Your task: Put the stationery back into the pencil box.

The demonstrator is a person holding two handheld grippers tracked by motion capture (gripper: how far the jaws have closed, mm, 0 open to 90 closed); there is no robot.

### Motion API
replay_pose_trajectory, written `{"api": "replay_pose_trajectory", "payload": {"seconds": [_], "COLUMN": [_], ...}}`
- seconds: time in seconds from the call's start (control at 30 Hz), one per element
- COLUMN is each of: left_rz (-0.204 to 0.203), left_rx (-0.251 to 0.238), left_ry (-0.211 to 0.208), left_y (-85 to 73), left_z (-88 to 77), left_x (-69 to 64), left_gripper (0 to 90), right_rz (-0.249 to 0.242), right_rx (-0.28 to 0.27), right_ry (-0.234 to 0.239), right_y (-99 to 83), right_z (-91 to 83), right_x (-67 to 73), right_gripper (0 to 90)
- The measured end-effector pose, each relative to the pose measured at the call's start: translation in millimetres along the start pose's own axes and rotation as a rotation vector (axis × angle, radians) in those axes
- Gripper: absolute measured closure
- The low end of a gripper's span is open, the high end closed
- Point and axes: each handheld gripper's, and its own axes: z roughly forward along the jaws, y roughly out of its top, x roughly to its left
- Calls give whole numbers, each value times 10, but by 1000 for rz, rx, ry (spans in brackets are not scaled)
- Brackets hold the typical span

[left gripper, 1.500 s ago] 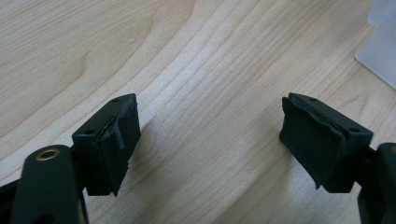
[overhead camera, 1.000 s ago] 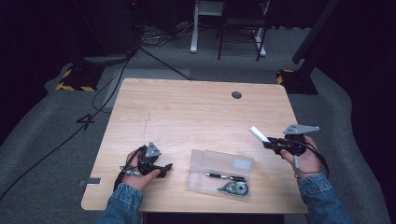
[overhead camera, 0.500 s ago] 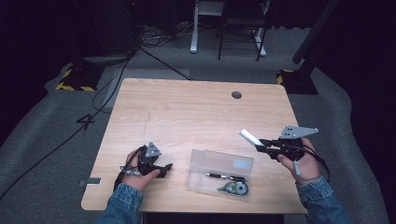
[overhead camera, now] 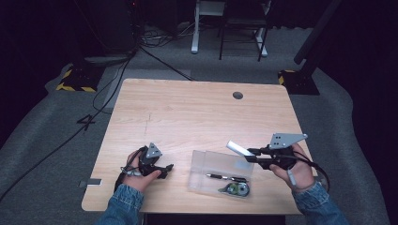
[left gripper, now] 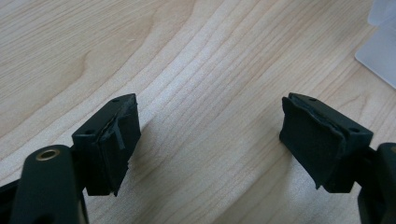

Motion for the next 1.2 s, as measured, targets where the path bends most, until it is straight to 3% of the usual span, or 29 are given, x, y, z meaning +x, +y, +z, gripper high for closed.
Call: {"api": "replay_pose_trajectory", "payload": {"seconds": [0.53,0.9,1.2], "left_rz": [0,1,0], "left_rx": [0,0,0], "left_ry": [0,0,0], "left_y": [0,0,0], "left_z": [0,0,0], "left_x": [0,1,0], "left_gripper": [200,200,200], "right_rz": [-76,-99,-121], "right_rx": [65,117,164], "right_ry": [128,190,215], "right_y": [26,-28,-90], "right_z": [308,510,674], "right_x": [253,335,380], "right_gripper": [715,715,715]}}
